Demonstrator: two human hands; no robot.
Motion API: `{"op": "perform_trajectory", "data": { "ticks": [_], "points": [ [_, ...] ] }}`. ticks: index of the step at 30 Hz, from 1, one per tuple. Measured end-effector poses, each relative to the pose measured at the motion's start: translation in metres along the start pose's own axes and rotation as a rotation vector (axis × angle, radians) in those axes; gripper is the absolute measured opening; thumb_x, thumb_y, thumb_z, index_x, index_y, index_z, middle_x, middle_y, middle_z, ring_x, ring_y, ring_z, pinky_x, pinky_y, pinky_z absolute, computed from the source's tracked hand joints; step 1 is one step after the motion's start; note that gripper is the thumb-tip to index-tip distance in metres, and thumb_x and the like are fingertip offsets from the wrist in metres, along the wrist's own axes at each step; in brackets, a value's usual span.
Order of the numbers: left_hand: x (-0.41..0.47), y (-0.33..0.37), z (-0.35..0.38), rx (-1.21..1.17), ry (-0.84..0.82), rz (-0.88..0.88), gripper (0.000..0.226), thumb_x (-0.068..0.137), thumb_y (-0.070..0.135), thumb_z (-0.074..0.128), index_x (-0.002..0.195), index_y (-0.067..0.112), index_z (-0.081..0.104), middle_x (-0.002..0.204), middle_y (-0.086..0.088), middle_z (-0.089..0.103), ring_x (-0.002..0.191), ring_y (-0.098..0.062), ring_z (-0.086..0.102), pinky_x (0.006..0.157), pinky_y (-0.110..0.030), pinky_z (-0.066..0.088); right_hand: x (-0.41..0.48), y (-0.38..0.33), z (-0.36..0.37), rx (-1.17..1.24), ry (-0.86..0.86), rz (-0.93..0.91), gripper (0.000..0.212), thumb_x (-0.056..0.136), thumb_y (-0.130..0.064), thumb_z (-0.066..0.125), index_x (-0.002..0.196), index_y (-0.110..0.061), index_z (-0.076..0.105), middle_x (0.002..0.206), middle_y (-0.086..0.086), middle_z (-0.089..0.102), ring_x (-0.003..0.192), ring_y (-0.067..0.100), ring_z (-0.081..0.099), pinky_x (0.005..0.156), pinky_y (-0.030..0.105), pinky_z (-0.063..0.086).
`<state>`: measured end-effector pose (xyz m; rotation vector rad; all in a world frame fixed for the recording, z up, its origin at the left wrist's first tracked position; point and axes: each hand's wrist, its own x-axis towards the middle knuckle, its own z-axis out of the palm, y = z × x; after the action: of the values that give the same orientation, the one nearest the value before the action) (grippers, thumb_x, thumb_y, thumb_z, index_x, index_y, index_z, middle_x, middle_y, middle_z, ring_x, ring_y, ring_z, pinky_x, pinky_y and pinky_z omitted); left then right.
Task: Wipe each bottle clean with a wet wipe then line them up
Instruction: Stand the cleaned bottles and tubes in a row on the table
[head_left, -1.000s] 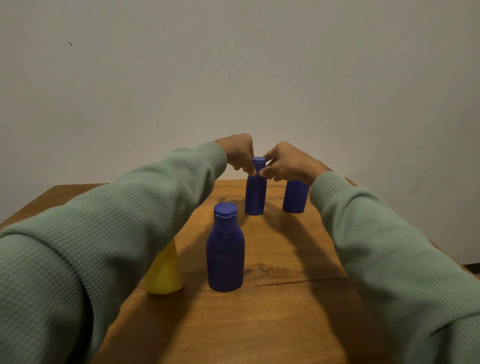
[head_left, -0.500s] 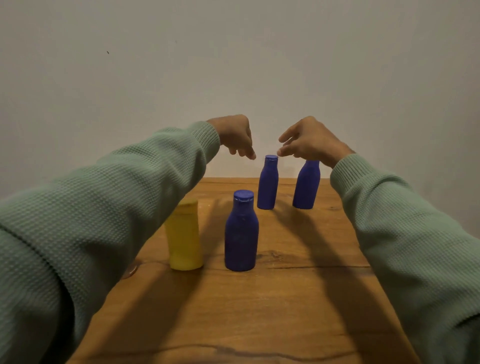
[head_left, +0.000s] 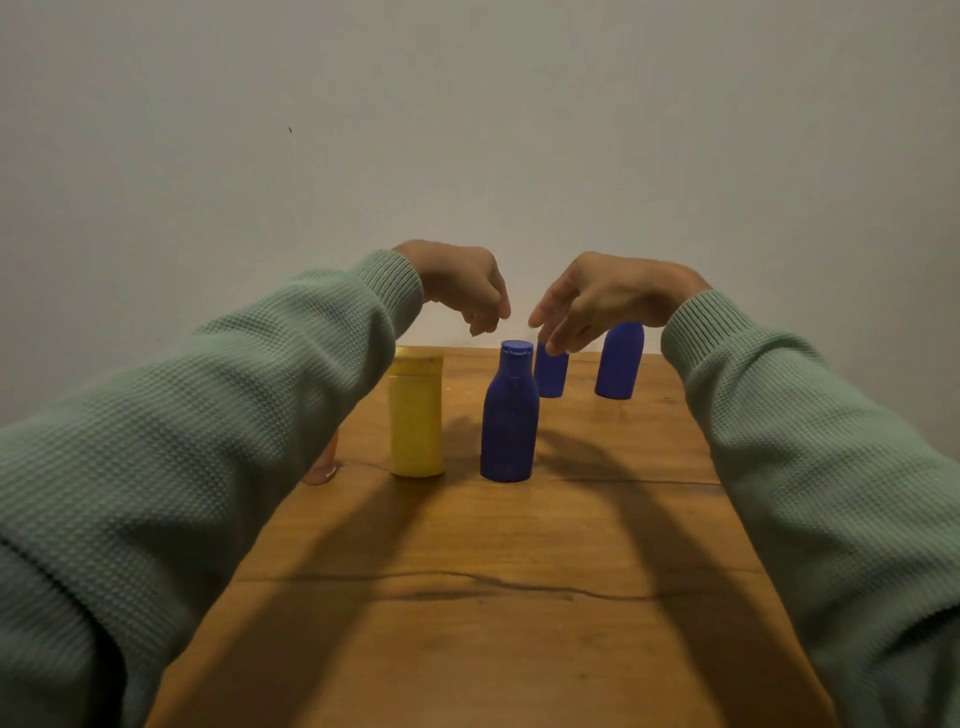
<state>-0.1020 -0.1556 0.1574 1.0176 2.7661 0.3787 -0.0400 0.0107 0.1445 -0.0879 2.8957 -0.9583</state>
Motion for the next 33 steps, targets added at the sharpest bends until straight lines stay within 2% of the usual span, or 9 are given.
{"op": "perform_trajectory", "data": {
  "ticks": [2, 5, 10, 14, 22, 25, 28, 33],
  "points": [
    [-0.007, 0.003, 0.003, 0.004, -0.047, -0.004, 0.030, 0.085, 0.000, 0.059, 0.114, 0.007, 0.064, 0.107, -0.001, 0.066, 0.112, -0.020, 0.059, 0.100, -0.035, 0.046, -0.006, -0.003, 0.003, -0.005, -0.044, 0.011, 0.037, 0.075, -0.006, 0.076, 0.110, -0.010, 0.064, 0.094, 0.007, 0.074, 0.084, 0.014, 0.071, 0.072, 0.023, 0.057],
    [-0.011, 0.004, 0.007, 0.032, -0.117, -0.007, 0.038, 0.083, 0.004, 0.065, 0.121, 0.007, 0.064, 0.111, 0.001, 0.063, 0.116, -0.022, 0.056, 0.106, -0.040, 0.043, -0.010, -0.005, 0.008, -0.020, -0.077, 0.016, 0.042, 0.073, -0.012, 0.079, 0.112, -0.011, 0.065, 0.094, 0.006, 0.074, 0.087, 0.015, 0.071, 0.076, 0.026, 0.057],
    [-0.007, 0.000, 0.016, 0.098, -0.165, 0.007, 0.028, 0.083, 0.022, 0.073, 0.110, 0.015, 0.069, 0.114, -0.001, 0.067, 0.112, -0.020, 0.058, 0.103, -0.040, 0.045, -0.008, -0.008, 0.020, -0.060, -0.072, 0.014, 0.038, 0.072, -0.022, 0.080, 0.106, -0.009, 0.070, 0.093, 0.005, 0.074, 0.084, 0.015, 0.071, 0.079, 0.030, 0.058],
    [-0.004, 0.000, 0.025, 0.125, -0.162, 0.017, 0.034, 0.083, 0.027, 0.073, 0.114, 0.013, 0.069, 0.108, -0.001, 0.070, 0.105, -0.017, 0.060, 0.099, -0.037, 0.046, 0.000, -0.008, 0.029, -0.054, -0.092, 0.023, 0.037, 0.072, -0.020, 0.080, 0.105, -0.005, 0.069, 0.090, 0.008, 0.074, 0.081, 0.017, 0.072, 0.078, 0.032, 0.058],
    [0.017, -0.013, 0.012, 0.138, -0.067, 0.051, 0.032, 0.082, 0.025, 0.075, 0.109, 0.010, 0.070, 0.097, -0.003, 0.072, 0.082, -0.009, 0.062, 0.079, -0.028, 0.046, 0.029, -0.005, 0.023, -0.023, 0.000, -0.043, 0.034, 0.070, -0.022, 0.082, 0.098, -0.006, 0.071, 0.086, 0.008, 0.074, 0.077, 0.017, 0.072, 0.066, 0.024, 0.058],
    [0.031, -0.022, -0.002, 0.141, -0.013, 0.045, 0.032, 0.082, 0.024, 0.075, 0.109, 0.009, 0.070, 0.097, -0.004, 0.073, 0.083, -0.012, 0.062, 0.081, -0.030, 0.048, 0.046, -0.007, 0.016, -0.030, 0.094, -0.085, 0.032, 0.069, -0.022, 0.083, 0.095, -0.007, 0.072, 0.083, 0.006, 0.074, 0.075, 0.015, 0.072, 0.068, 0.025, 0.058],
    [0.048, -0.030, -0.008, 0.133, 0.023, 0.044, 0.032, 0.083, 0.021, 0.074, 0.110, 0.007, 0.070, 0.099, -0.006, 0.073, 0.088, -0.015, 0.064, 0.082, -0.029, 0.048, 0.066, -0.007, 0.014, -0.081, 0.176, -0.103, 0.030, 0.069, -0.019, 0.082, 0.094, -0.006, 0.072, 0.081, 0.004, 0.073, 0.071, 0.014, 0.071, 0.062, 0.021, 0.056],
    [0.074, -0.046, -0.006, 0.120, 0.057, 0.040, 0.029, 0.084, 0.017, 0.072, 0.109, 0.003, 0.069, 0.098, -0.010, 0.072, 0.090, -0.021, 0.065, 0.082, -0.029, 0.050, 0.097, -0.002, 0.015, -0.123, 0.211, -0.100, 0.032, 0.069, -0.015, 0.080, 0.098, -0.005, 0.070, 0.084, 0.005, 0.072, 0.072, 0.014, 0.068, 0.059, 0.019, 0.052]
  ]
}}
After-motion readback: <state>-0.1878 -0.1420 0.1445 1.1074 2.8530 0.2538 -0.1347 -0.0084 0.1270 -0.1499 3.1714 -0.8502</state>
